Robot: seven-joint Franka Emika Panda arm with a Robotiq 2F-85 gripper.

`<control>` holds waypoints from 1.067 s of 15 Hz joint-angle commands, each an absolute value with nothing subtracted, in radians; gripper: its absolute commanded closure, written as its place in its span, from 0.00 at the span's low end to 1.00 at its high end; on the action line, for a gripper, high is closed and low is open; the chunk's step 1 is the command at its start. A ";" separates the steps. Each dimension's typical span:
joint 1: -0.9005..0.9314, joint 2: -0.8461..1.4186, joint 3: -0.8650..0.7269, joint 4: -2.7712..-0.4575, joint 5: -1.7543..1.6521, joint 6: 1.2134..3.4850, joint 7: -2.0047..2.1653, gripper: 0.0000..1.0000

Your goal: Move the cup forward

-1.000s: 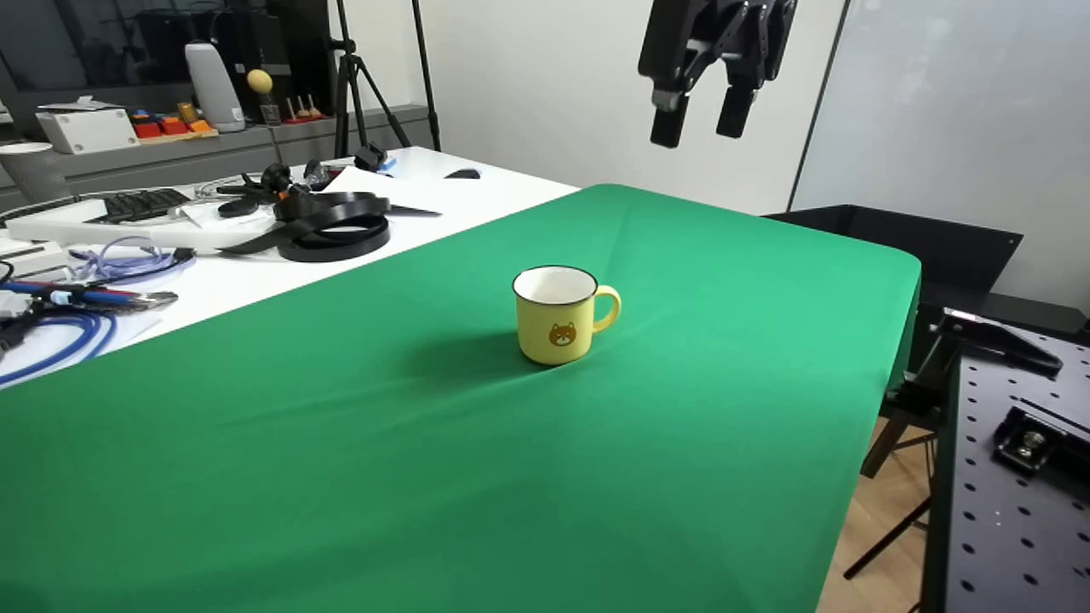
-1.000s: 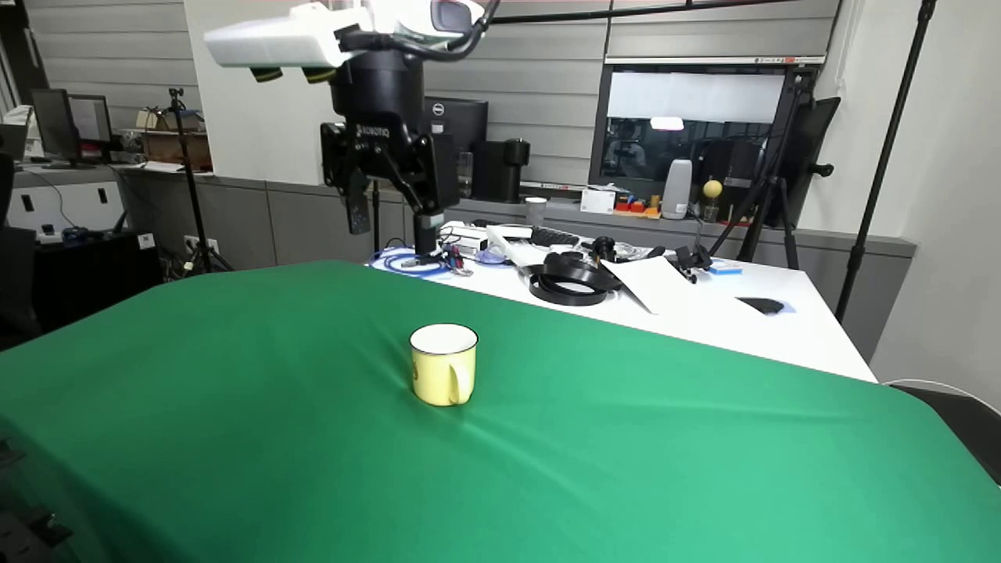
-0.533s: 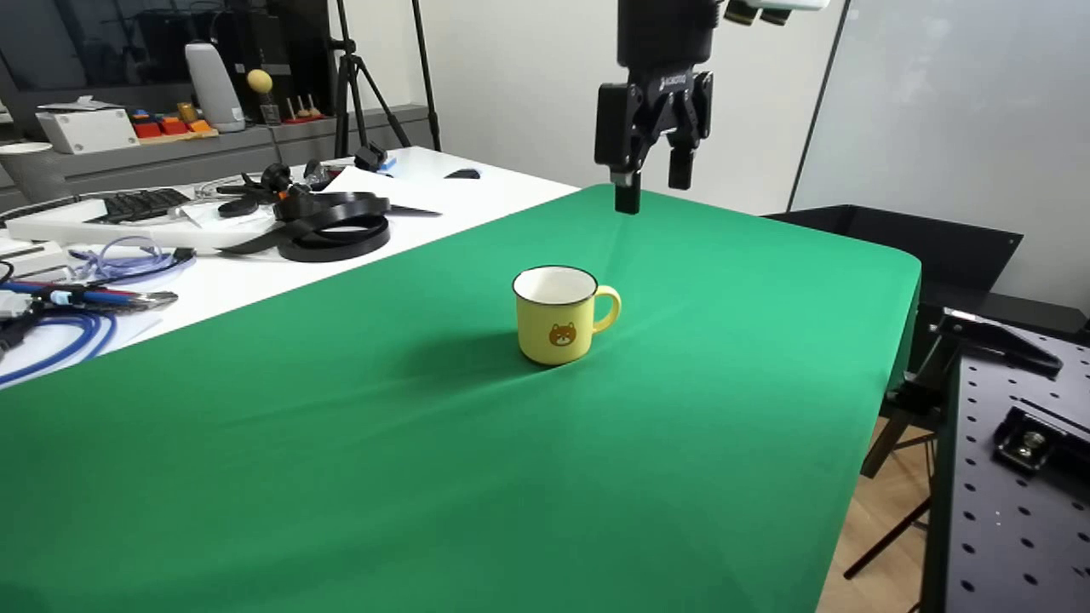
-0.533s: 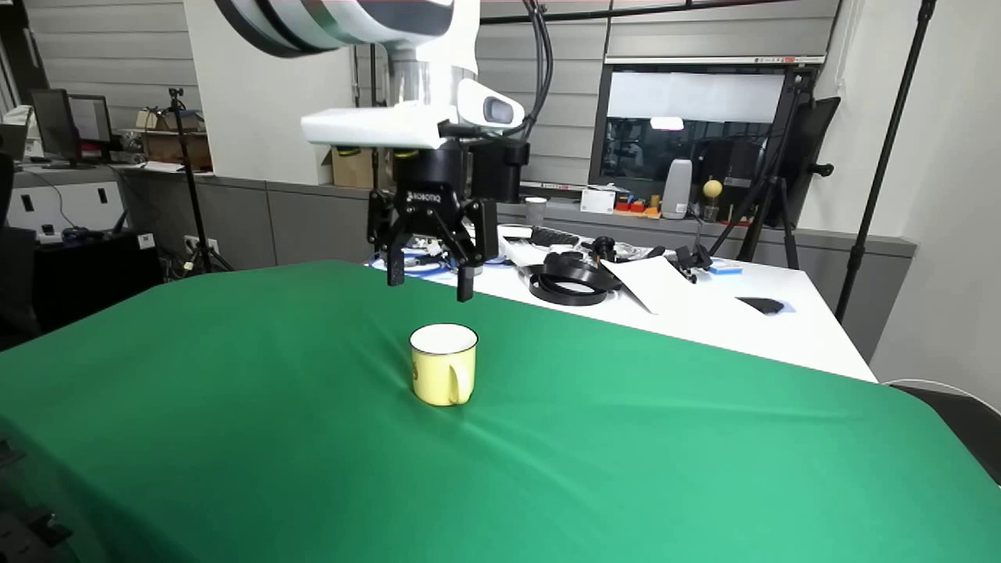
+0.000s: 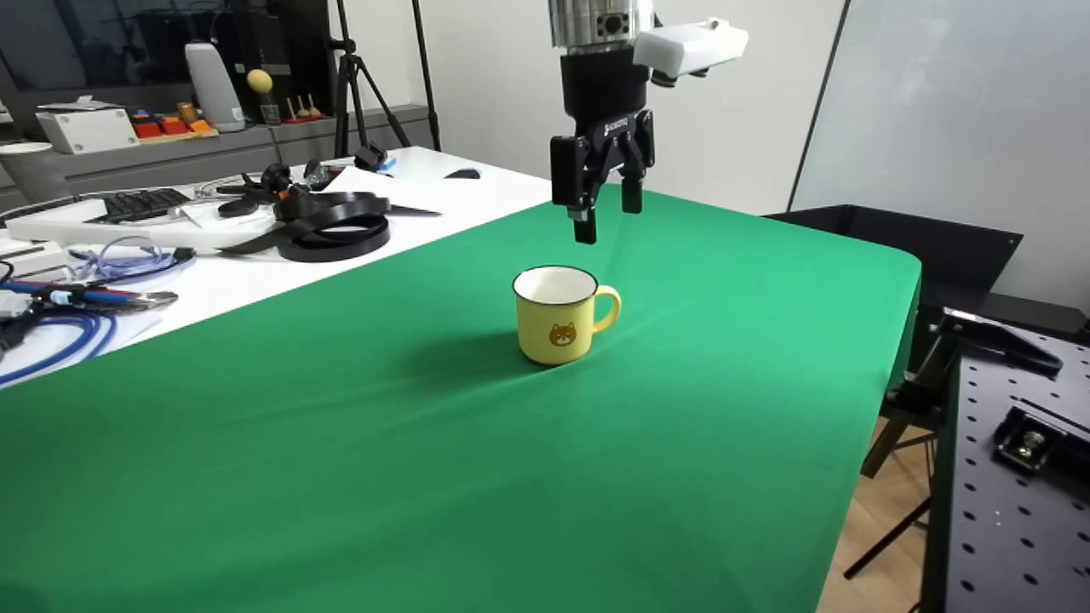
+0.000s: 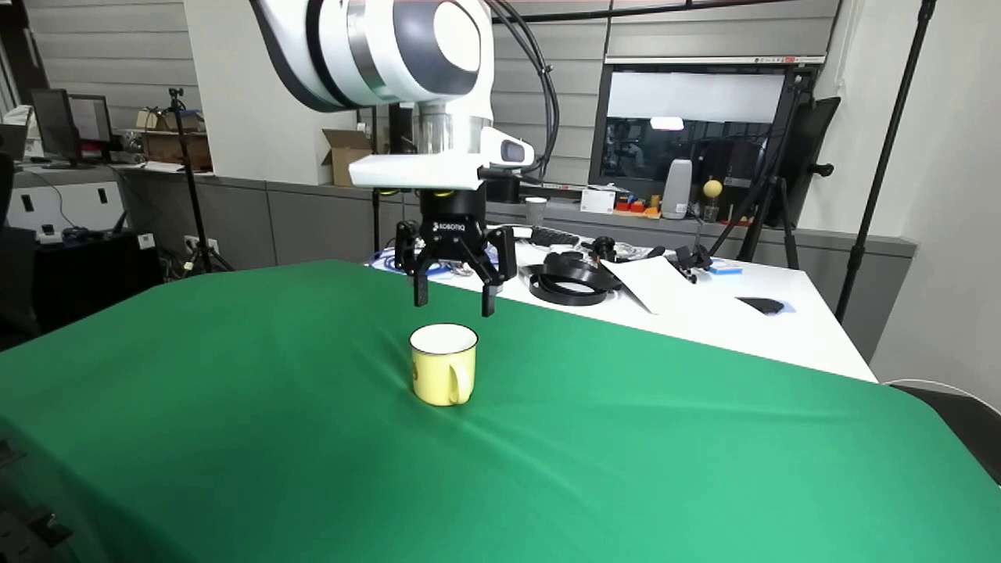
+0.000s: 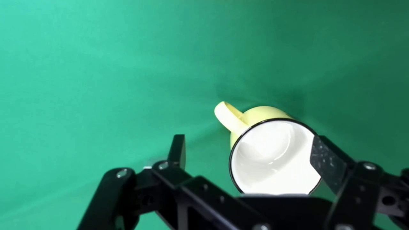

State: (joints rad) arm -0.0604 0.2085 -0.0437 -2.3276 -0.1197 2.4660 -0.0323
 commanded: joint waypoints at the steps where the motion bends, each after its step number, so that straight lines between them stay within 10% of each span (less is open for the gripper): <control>1: -0.058 0.228 -0.049 -2.316 -0.114 2.451 -0.049 0.00; 16: -0.075 0.532 -0.043 -2.020 -0.068 2.470 -0.136 0.00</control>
State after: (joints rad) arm -0.0780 0.4665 -0.0471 -2.1093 -0.0601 2.4931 -0.1388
